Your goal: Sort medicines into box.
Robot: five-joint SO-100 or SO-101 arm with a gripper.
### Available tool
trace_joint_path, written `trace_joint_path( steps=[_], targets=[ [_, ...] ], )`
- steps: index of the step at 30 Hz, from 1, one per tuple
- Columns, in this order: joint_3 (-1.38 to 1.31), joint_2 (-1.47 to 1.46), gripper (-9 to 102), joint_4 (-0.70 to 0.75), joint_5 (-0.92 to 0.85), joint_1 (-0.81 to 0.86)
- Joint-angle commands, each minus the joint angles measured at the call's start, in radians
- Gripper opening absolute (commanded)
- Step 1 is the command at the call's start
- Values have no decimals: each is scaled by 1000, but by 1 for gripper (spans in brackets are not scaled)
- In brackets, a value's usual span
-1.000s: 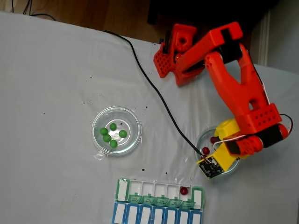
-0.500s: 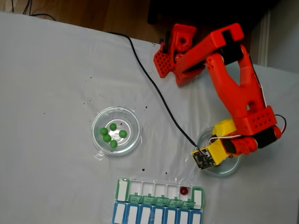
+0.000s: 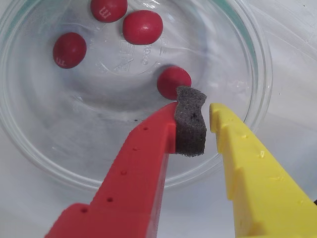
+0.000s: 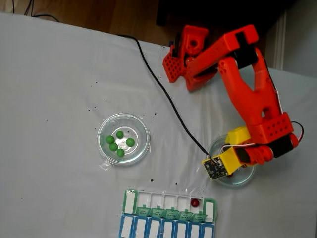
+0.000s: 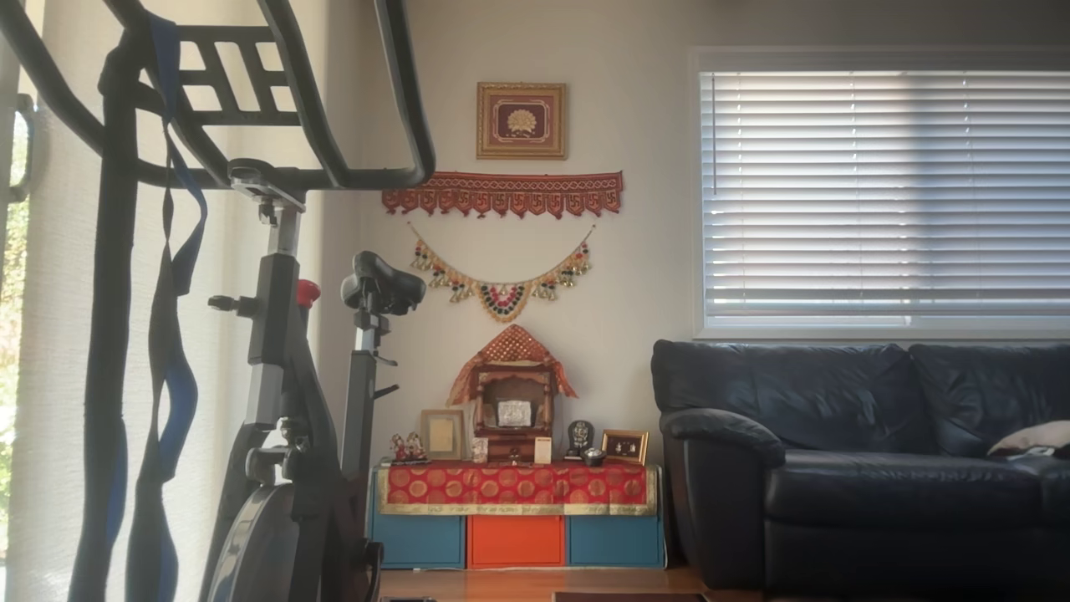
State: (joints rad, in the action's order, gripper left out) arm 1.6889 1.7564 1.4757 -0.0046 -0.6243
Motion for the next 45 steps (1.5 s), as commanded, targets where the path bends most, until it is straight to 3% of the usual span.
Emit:
trace_joint_path(
  steps=[1, 12, 45],
  targets=[
    [-12, 3, 7, -6, 12, -14],
    [-18, -3, 18, -18, 20, -15],
    [5, -75, 18, -69, 28, -38]
  ],
)
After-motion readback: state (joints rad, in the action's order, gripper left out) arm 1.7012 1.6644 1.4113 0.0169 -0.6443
